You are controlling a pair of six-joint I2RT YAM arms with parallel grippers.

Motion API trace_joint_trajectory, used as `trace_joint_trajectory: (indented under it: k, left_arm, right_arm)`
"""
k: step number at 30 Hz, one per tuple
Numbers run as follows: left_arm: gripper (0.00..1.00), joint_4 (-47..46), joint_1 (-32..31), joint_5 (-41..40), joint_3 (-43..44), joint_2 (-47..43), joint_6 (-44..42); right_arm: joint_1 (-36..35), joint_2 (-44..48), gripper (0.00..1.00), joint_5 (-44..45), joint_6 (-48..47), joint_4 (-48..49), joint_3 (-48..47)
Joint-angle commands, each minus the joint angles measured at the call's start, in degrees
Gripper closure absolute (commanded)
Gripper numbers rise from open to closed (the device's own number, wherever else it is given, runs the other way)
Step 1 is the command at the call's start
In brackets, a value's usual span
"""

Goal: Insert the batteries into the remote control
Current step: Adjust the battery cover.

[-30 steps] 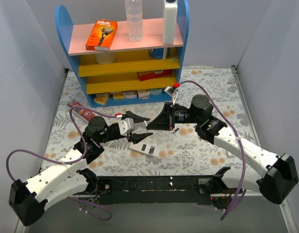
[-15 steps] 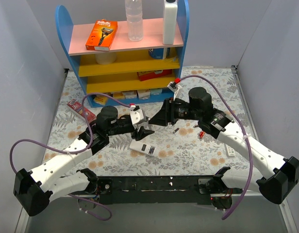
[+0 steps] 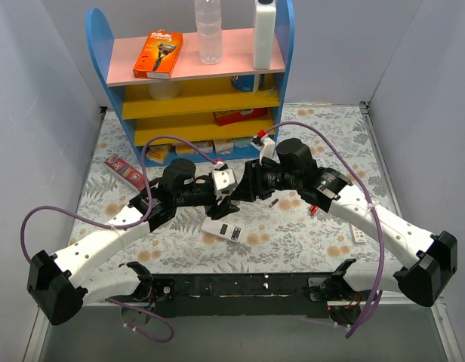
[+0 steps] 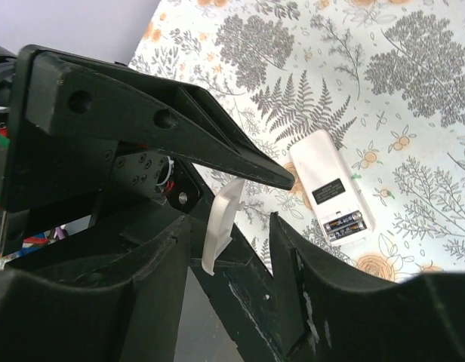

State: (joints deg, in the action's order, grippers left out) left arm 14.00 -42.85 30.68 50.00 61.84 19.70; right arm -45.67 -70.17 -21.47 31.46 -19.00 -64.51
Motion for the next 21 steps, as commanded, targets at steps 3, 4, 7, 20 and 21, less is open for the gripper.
trace_joint_trajectory:
  k: [3, 4, 7, 20, 21]
  left_arm:
    - [0.68, 2.96, -0.39, -0.97, 2.91, 1.26, -1.16]
    - [0.68, 3.31, -0.39, -0.97, 3.09, 1.52, -1.33]
    - [0.67, 4.28, -0.57, -1.15, 3.61, 2.58, -1.60]
    - [0.58, 5.78, -0.83, -3.34, 4.23, 3.72, -0.81]
    - [0.50, 5.78, -0.83, -3.78, 4.14, 3.72, -0.46]
  right_arm:
    - [-0.65, -0.67, 0.52, 1.62, -0.70, -0.25, -2.03]
    - [-0.65, -0.84, 0.53, 1.61, -0.53, -0.24, -1.94]
    - [-0.74, -1.02, 0.56, 1.70, -0.18, 0.19, -1.15]
    - [-0.65, -0.76, 0.97, -0.24, 1.14, 3.80, 4.03]
    - [-0.65, -0.41, 0.99, 0.11, 1.41, 4.58, 4.39]
